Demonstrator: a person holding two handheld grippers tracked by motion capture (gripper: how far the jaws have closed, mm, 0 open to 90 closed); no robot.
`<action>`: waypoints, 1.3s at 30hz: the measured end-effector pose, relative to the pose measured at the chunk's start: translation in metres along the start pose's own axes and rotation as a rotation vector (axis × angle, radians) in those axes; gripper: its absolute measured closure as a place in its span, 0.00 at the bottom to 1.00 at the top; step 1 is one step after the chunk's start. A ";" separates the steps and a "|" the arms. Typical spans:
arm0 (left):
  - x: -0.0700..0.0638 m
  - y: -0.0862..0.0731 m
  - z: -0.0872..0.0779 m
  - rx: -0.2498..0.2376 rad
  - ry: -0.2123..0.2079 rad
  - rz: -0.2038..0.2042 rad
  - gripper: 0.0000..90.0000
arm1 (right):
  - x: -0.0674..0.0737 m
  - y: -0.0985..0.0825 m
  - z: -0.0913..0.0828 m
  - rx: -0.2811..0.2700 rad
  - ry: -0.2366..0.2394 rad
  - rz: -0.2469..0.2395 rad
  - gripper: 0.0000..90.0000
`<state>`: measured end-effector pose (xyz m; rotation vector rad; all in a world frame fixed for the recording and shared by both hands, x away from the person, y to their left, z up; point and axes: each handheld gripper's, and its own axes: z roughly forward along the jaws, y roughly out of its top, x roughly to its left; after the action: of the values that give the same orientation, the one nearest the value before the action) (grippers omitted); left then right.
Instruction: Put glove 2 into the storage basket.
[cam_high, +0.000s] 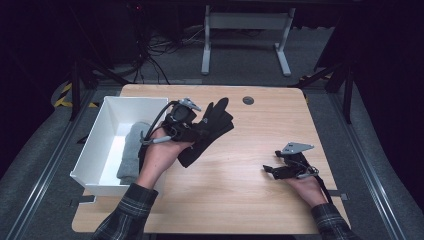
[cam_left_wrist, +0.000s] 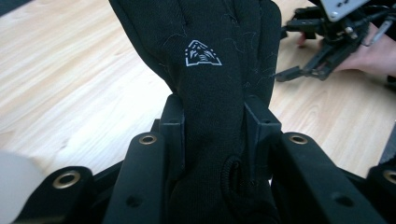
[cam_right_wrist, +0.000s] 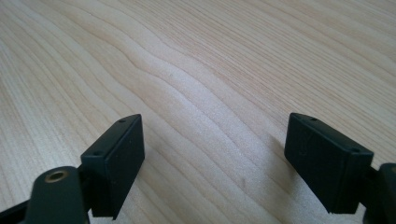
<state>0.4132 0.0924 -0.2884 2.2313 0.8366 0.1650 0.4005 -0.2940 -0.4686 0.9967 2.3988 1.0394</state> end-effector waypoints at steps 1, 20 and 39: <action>0.002 -0.001 -0.003 -0.002 0.006 -0.003 0.74 | 0.000 0.000 0.000 0.000 0.000 0.000 0.23; 0.052 -0.044 -0.068 -0.071 0.136 -0.155 0.74 | 0.000 0.000 0.000 0.001 -0.003 0.002 0.22; 0.105 -0.111 -0.069 0.000 0.282 -0.365 0.74 | 0.001 0.001 0.001 0.001 -0.008 0.007 0.22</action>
<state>0.4132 0.2550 -0.3275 2.0402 1.3784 0.3083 0.4007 -0.2926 -0.4687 1.0083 2.3918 1.0347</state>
